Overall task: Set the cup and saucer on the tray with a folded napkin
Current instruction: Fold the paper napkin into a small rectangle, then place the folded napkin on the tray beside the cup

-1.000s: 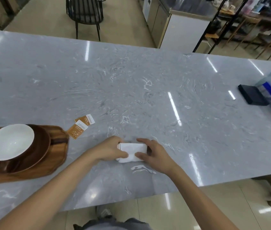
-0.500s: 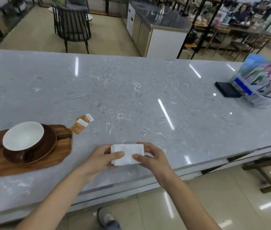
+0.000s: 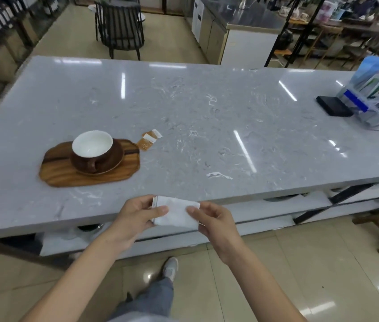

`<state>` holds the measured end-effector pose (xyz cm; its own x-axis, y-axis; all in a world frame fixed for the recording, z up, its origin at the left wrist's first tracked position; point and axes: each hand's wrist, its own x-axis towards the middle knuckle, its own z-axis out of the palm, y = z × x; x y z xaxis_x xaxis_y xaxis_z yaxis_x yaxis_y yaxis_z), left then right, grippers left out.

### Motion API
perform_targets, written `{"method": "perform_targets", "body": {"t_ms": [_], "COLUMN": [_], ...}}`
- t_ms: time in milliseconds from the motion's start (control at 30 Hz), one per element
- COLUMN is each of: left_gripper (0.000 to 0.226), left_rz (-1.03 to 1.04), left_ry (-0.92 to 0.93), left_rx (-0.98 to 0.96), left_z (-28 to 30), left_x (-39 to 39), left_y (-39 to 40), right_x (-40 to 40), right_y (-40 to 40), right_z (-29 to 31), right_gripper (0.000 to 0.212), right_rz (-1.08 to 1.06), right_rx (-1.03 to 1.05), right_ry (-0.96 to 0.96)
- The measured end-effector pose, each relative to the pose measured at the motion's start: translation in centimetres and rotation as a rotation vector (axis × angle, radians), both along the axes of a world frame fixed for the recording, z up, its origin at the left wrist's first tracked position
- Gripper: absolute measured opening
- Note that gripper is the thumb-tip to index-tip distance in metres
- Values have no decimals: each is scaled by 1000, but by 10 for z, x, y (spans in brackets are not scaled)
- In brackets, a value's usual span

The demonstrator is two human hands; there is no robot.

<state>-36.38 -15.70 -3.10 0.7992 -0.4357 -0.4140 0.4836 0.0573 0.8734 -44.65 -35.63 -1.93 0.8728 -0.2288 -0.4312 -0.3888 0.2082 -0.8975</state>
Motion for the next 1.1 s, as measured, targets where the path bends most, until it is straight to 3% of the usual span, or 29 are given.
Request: {"method": "perform_targets", "body": {"t_ms": [200, 433, 633, 833, 967, 1100], "left_gripper": [32, 39, 52, 23, 19, 30], "left_rz": [227, 324, 423, 496, 506, 404], "left_ry": [146, 99, 104, 45, -40, -170], "left_rx": [-192, -197, -141, -51, 108, 190], "left_z": [1, 3, 7, 11, 15, 15], "left_x": [-21, -26, -2, 38, 76, 119], "left_y": [31, 69, 110, 149, 179, 210], "right_x": [-3, 16, 40, 73, 96, 121], "right_y": [34, 79, 119, 161, 193, 225], "right_z": [10, 9, 8, 4, 0, -8], "right_gripper": [25, 19, 13, 6, 12, 21], "right_rz": [29, 27, 65, 109, 204, 225], "right_rx": [19, 55, 87, -29, -149, -245], "right_ry": [-61, -97, -111, -133, -221, -297]}}
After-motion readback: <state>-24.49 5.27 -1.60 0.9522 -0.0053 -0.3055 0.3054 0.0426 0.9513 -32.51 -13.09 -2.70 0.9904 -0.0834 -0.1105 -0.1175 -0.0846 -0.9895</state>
